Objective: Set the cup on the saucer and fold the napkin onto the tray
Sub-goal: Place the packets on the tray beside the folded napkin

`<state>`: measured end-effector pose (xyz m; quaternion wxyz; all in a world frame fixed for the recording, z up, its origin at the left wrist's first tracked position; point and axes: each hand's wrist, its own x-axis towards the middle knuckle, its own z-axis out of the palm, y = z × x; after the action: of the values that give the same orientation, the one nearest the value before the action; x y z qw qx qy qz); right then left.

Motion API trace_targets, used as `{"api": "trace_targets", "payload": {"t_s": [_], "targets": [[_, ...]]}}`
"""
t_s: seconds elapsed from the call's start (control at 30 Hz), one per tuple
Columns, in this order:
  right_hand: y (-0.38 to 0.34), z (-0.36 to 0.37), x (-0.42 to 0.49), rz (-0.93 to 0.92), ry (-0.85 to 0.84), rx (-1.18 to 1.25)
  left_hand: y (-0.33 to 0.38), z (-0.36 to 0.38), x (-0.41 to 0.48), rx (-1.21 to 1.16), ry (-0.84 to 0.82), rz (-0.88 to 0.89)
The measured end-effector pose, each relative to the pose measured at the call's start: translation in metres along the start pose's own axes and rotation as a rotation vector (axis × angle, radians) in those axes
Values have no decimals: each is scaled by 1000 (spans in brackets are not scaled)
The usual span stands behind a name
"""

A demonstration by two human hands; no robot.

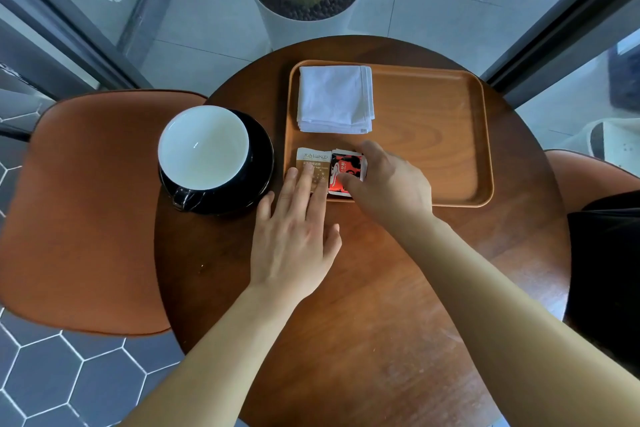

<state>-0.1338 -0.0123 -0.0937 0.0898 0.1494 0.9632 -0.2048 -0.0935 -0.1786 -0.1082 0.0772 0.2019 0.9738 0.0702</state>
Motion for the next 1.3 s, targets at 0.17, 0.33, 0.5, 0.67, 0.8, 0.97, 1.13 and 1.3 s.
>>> {"api": "trace_targets", "payload": {"t_s": [0.17,0.33,0.5,0.67,0.8,0.97,1.13,1.3], "targets": [[-4,-3,5,-24,-40,-7,-2,0,1,-1,4,0],[-6,-5,9,-50,-78,-21,-1,0,0,-2,-3,-4],[-6,-6,10,-94,-88,-33,2,-1,-1,-6,-5,-16],[-5,-8,8,-95,-40,32,2,-2,-1,0,-1,-15],[1,-8,1,-36,32,97,3,-1,-1,1,3,-18],[1,-4,-4,-9,61,121,4,1,-2,8,9,-15],[-1,-3,-3,-23,44,147,3,3,-1,14,15,-14],[-1,-3,-3,-38,42,176,3,4,-1,15,23,-8]]}}
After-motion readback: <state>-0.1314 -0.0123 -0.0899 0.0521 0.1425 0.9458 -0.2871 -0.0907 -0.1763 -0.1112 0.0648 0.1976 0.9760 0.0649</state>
